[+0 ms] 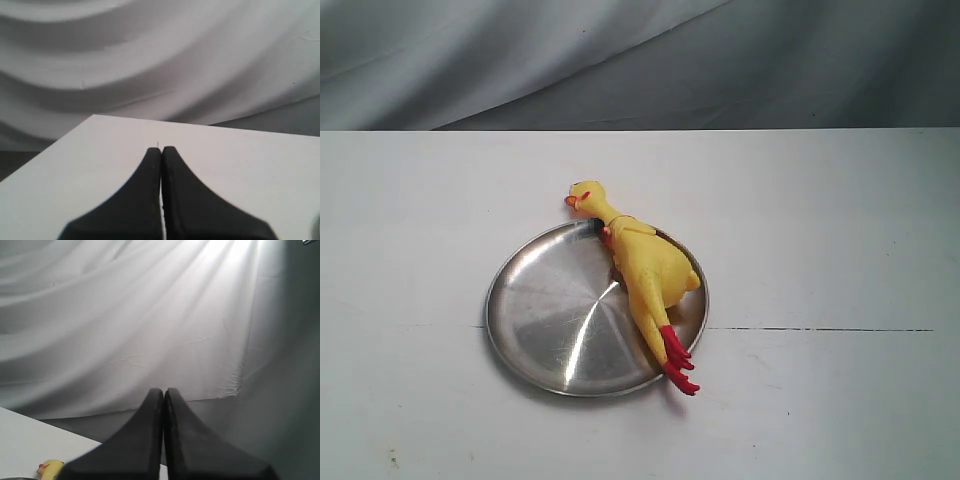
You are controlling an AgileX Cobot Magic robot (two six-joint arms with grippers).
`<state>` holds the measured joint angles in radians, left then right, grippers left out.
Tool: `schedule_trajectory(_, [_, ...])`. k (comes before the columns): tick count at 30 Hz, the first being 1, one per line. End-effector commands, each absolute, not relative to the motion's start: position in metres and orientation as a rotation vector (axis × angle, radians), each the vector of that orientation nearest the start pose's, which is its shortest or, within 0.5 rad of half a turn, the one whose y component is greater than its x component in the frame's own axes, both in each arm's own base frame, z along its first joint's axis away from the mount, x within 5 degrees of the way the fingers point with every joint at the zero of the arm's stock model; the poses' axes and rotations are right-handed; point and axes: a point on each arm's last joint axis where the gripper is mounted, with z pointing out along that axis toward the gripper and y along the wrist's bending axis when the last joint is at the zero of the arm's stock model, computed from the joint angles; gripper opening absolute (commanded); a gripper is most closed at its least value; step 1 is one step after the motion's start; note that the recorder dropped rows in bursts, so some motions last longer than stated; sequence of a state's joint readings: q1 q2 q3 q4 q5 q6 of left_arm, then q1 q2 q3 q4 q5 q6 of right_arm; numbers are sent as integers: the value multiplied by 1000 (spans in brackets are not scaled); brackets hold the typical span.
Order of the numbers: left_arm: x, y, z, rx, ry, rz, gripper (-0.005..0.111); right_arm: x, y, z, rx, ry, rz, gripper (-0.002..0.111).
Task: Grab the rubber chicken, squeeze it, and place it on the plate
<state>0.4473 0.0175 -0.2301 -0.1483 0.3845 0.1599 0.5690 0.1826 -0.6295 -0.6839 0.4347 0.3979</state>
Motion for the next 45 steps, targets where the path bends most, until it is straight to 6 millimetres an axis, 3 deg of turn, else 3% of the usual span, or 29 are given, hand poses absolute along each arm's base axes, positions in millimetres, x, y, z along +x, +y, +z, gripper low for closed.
schedule_trajectory(1, [42,15,232,-356,1693,284,0,30,-10,374,-325,1353,99,0])
schedule_trajectory(15, [50,19,181,-406,1807,255,0,30,-9,374,-326,1350,103,0])
schedule_trajectory(45, [50,20,183,-407,1783,254,0,30,-9,374,-326,1350,103,0])
